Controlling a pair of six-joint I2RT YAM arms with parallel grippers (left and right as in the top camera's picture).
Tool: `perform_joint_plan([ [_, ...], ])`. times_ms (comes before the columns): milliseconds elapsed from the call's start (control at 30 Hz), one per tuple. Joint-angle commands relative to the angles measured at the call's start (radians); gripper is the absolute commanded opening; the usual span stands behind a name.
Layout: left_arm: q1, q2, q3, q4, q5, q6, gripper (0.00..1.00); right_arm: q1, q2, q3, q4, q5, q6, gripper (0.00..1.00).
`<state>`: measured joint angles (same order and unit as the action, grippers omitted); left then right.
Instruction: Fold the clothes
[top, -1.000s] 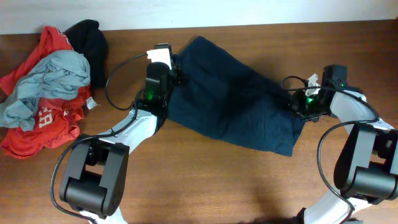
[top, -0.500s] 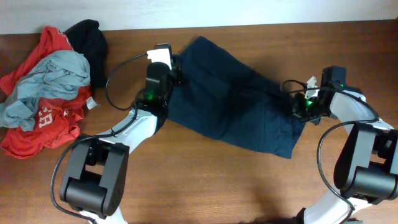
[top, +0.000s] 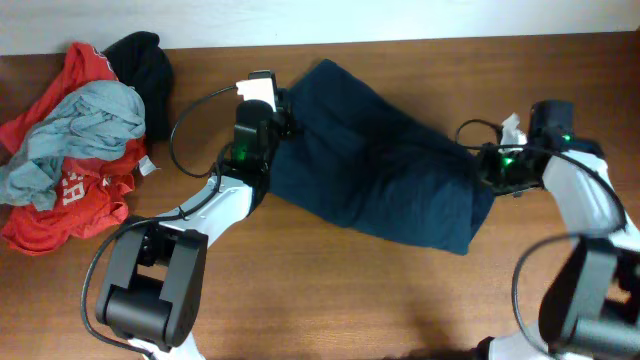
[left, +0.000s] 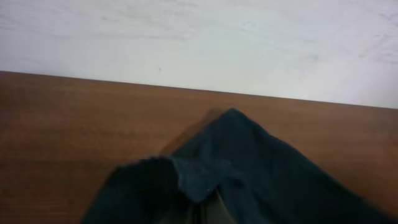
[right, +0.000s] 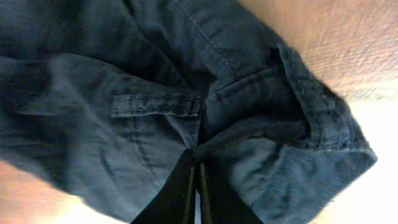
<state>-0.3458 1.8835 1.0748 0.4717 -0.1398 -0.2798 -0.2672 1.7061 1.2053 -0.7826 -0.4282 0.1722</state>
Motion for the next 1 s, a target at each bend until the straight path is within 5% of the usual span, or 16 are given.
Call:
perform_joint_plan([
  [0, -0.005, 0.007, 0.011, 0.007, -0.007, 0.005, 0.01, -0.002, -0.086, 0.027, 0.0, -0.007, 0.004, 0.04],
  [967, -0.001, -0.055, 0.012, 0.035, -0.011, 0.005, 0.01, 0.075, -0.083, 0.01, -0.164, 0.156, -0.064, 0.04],
])
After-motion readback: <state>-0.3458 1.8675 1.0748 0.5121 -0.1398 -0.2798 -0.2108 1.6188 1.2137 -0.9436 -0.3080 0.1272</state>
